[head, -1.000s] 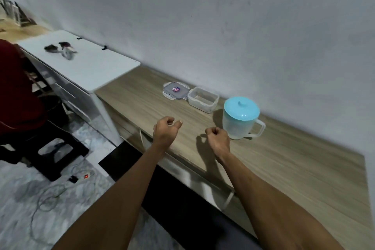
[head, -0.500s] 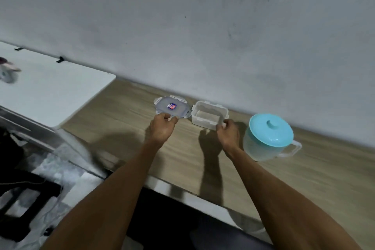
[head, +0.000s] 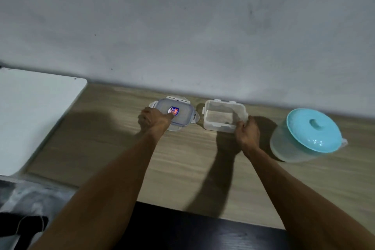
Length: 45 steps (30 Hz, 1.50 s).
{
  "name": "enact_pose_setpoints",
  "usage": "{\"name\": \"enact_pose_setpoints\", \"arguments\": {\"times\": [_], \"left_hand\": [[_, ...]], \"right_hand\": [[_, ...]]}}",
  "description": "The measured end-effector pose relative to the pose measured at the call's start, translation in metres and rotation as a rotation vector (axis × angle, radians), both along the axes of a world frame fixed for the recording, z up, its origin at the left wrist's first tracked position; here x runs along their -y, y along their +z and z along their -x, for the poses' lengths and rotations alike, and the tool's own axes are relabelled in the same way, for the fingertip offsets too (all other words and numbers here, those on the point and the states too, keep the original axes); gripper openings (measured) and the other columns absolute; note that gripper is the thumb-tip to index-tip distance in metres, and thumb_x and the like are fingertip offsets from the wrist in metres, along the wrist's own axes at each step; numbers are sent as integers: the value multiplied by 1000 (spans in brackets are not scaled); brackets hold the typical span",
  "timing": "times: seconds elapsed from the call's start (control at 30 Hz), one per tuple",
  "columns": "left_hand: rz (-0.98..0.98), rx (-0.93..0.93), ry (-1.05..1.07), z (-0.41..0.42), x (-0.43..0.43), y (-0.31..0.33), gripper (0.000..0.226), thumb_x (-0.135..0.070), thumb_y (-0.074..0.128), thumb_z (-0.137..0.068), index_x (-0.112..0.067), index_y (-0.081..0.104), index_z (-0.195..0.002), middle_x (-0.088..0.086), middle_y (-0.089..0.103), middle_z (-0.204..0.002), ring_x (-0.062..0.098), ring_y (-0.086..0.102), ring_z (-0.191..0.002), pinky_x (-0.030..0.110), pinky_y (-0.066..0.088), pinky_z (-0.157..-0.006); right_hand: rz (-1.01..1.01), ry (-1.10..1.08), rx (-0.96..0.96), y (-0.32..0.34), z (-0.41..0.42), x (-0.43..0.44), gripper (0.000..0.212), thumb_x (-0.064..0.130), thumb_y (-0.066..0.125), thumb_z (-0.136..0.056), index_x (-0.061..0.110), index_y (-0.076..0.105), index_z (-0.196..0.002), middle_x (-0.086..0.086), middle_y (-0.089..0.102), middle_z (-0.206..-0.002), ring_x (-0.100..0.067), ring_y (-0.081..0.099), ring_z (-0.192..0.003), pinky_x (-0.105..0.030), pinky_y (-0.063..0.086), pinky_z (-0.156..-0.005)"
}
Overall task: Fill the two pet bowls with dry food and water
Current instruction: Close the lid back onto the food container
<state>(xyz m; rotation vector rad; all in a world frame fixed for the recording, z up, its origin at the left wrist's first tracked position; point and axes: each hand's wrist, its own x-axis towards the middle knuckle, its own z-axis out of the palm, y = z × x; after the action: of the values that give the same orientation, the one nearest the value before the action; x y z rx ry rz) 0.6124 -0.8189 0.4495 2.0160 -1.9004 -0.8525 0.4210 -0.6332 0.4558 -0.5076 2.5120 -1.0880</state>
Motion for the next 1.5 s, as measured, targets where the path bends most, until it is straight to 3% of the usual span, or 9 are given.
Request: {"name": "enact_pose_setpoints", "arguments": {"times": [0.2,0.4,0.5,0.77,1.0,1.1,1.3,1.4,1.5], "left_hand": [[-33,90,20,14,11,-1,120,-47,89,-57,12,25,-140,25,42,-138,37,43,-128,42,41,-104],[-215,-24,95,9,29,-9,126,-43,95,-42,9,34,-140,25,45,-139,36,47,-127,45,45,-103],[-115,45,63,12,26,-4,121,-51,89,-49,2,33,-141,23,40,-142,37,42,-130,48,41,-104],[-109,280,-751,11,61,2,149,-64,85,-47,-29,-12,-154,1,-8,-164,34,-8,-150,57,11,-118],[-43,458,-894,18,70,10,155,-57,91,-43,-21,-12,-153,20,16,-153,42,21,-141,52,31,-112],[5,407,-867,17,70,13,142,-47,95,-43,-13,7,-150,21,22,-142,41,31,-134,49,39,-106],[-60,196,-712,10,84,27,71,-33,86,-64,1,58,-120,21,56,-124,32,58,-105,33,48,-83],[-71,19,-645,0,88,40,27,-10,69,-86,5,67,-108,20,66,-103,24,57,-87,30,42,-75],[-79,-101,-609,-15,98,59,23,-6,63,-89,4,68,-110,19,66,-99,23,57,-85,29,46,-76]], "right_hand": [[6,-16,-34,-3,-3,3,36,17,46,-99,1,49,-131,-24,56,-129,-41,53,-121,-42,42,-99],[20,-29,-32,-4,-6,3,37,18,47,-99,2,49,-133,-23,56,-130,-40,53,-122,-42,43,-99],[21,-22,-29,-3,-6,3,37,18,47,-99,2,49,-133,-23,56,-131,-40,53,-122,-41,43,-99],[26,26,-9,-10,1,-1,39,25,48,-100,5,47,-134,-19,56,-131,-36,53,-123,-49,46,-102],[37,37,2,-9,0,-3,38,26,48,-100,6,47,-132,-18,57,-129,-35,55,-120,-50,48,-100],[24,38,2,-7,0,-3,38,26,49,-100,5,48,-132,-18,57,-129,-35,54,-121,-52,48,-101],[28,36,15,-3,-2,-3,40,28,49,-99,6,48,-132,-17,58,-128,-35,55,-120,-53,48,-100],[25,33,21,-1,-3,-3,40,28,49,-99,7,48,-133,-18,58,-128,-37,56,-120,-53,48,-100],[27,24,36,2,-4,-3,40,27,50,-99,6,48,-132,-19,59,-128,-38,56,-120,-53,48,-100]]}}
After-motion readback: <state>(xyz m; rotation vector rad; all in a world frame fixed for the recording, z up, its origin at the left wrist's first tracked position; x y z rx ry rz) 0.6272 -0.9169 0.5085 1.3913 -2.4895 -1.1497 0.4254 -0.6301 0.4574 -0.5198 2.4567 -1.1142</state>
